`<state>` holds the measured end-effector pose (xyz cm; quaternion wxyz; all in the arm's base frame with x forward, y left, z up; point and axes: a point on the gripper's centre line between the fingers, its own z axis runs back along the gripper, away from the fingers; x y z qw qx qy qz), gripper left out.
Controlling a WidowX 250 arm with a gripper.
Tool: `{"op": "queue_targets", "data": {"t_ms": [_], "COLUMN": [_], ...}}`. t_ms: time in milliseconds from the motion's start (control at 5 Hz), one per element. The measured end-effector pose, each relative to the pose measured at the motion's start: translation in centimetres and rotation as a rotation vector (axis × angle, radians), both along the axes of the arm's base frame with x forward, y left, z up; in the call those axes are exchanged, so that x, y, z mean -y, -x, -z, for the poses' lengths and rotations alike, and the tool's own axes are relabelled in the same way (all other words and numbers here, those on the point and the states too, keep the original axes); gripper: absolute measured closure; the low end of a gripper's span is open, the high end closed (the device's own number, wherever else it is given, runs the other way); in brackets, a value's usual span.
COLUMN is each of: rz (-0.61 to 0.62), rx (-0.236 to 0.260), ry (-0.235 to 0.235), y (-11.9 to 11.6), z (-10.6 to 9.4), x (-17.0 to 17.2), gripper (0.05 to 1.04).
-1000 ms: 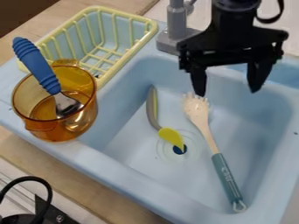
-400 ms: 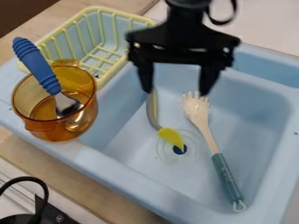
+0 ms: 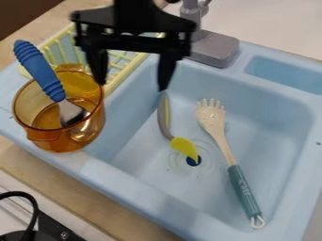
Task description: Moved the glass jar into the yellow basket
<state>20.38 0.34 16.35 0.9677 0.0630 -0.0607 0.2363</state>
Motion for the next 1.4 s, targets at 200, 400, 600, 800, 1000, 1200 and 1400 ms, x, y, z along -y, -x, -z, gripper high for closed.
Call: {"op": "queue_targets", "data": {"t_ms": [200, 400, 600, 800, 1000, 1200, 1400], "rz": [-0.011, -0.007, 0.001, 0.006, 0.012, -0.002, -0.013], "rx": [0.021, 0.023, 0.019, -0.009, -0.011, -0.006, -0.007], "ry": [-0.013, 0.003, 0.039, 0.097, 0.126, 0.129, 0.134], "y": [1.6, 2.3, 2.3, 1.7, 1.0, 1.2, 1.9], "z": [0.1, 0.5, 1.1, 1.6, 2.4, 2.8, 2.9], "x": [-1.3, -1.6, -2.0, -2.9, -3.1, -3.2, -3.0], "gripper": [0.084, 0.084, 0.084, 0.084, 0.131, 0.403, 0.701]}}
